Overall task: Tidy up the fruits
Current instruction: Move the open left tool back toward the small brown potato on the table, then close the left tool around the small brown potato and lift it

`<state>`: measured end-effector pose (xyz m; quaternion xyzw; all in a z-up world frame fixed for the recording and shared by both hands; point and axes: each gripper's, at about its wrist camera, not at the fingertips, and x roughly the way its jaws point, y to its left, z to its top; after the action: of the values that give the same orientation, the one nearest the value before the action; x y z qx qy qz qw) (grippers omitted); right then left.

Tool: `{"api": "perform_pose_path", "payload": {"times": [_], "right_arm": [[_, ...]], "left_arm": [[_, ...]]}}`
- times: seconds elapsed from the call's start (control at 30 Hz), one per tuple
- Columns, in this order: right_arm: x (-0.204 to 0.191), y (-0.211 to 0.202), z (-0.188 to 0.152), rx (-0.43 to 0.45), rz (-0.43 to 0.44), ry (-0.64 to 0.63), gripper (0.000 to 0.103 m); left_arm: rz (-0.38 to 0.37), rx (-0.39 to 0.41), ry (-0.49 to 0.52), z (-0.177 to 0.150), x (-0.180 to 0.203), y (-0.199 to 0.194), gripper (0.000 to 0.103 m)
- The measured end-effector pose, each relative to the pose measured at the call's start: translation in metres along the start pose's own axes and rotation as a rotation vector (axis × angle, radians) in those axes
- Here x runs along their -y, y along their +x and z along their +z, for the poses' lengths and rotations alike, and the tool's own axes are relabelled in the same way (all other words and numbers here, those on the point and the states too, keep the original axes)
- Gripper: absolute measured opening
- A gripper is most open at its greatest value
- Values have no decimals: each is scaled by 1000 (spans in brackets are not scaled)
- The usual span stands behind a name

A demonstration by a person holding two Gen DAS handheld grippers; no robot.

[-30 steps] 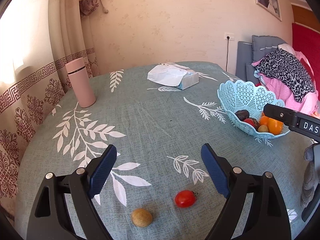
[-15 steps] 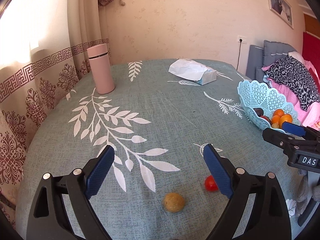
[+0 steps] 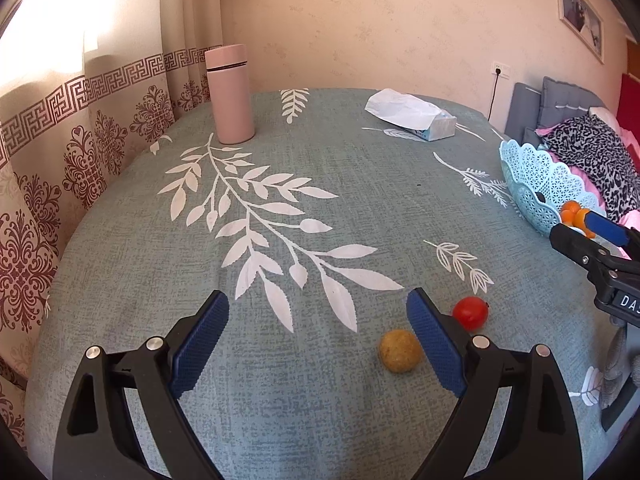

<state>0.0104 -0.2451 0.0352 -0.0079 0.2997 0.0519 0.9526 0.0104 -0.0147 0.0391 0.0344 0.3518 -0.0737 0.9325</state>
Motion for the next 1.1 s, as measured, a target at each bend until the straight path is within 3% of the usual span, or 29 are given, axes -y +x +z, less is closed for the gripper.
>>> {"api": "perform_pose_path", "payload": {"times": [0.3, 0.7, 0.93, 1.1], "right_arm": [[-13, 8, -6, -37, 27, -40, 96], [-15, 11, -8, -57, 43, -47, 96], [-18, 14, -9, -80, 75, -49, 96], [-16, 18, -11, -121, 123, -15, 96]], "left_arm": [[-29, -38, 50, -10, 15, 6, 87], [-106, -83, 112, -19, 31, 10, 55], [-146, -121, 112, -23, 34, 15, 25], [-158, -118, 85, -23, 29, 15, 25]]}}
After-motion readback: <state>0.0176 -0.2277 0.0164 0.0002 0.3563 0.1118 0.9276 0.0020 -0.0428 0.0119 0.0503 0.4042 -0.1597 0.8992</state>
